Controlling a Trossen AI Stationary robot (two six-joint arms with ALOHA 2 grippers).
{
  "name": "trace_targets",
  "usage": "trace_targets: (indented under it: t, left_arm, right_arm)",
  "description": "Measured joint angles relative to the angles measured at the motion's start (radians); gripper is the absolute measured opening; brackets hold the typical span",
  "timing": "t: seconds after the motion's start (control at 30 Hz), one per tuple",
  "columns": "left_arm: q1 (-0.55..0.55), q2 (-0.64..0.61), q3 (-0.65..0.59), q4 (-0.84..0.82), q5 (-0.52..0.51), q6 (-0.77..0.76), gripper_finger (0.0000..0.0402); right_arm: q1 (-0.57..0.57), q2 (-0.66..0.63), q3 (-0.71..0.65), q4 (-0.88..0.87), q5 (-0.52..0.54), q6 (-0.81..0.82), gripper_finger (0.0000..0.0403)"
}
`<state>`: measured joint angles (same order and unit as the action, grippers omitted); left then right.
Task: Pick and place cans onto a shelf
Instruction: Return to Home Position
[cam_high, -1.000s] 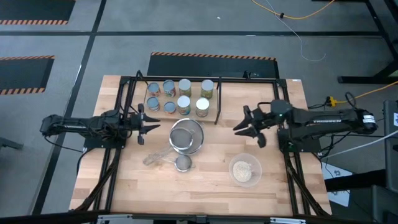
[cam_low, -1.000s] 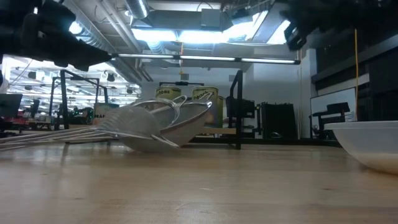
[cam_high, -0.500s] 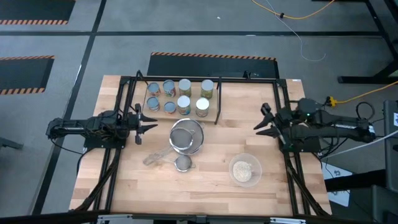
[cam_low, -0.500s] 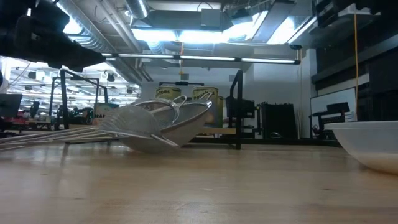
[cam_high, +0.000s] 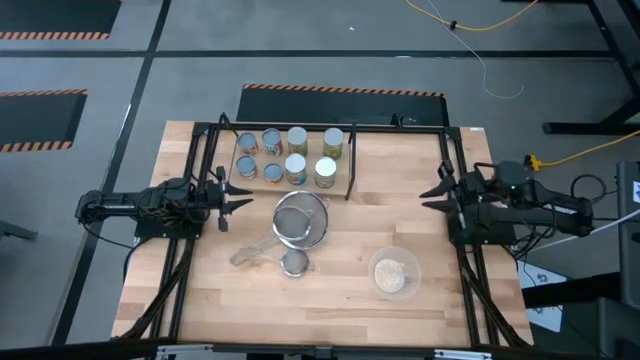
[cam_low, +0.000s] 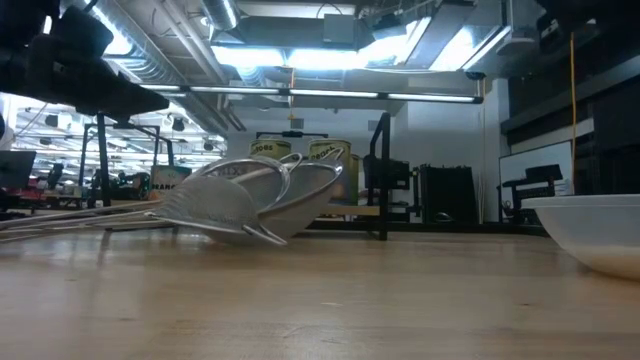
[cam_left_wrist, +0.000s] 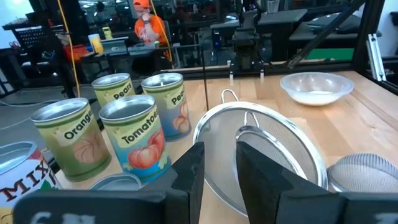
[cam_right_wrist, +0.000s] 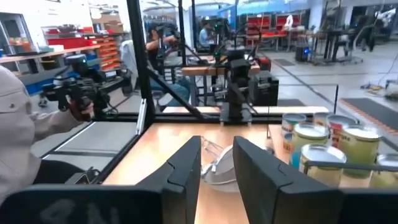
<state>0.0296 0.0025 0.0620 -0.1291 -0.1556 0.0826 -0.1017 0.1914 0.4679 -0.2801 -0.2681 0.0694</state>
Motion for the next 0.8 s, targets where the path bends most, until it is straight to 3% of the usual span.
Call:
trace_targets:
  t: [0.17, 0.4, 0.63, 0.8]
  left_arm:
    - [0.000, 0.000, 0.000, 0.000, 0.000, -0.001, 0.0086]
    - [0.000, 0.000, 0.000, 0.001, 0.000, -0.002, 0.0086]
    - [0.000, 0.000, 0.000, 0.002, 0.000, -0.002, 0.0086]
    - [0.000, 0.000, 0.000, 0.002, 0.004, -0.002, 0.0086]
  right_arm:
    - [0.000, -0.055, -0.034, 0.007, -0.002, -0.013, 0.0098]
    - [0.000, -0.186, -0.252, 0.206, -0.002, -0.022, 0.0098]
    - [0.000, -0.191, -0.340, 0.287, 0.051, 0.054, 0.0098]
    - [0.000, -0.190, -0.398, 0.377, 0.071, 0.015, 0.0098]
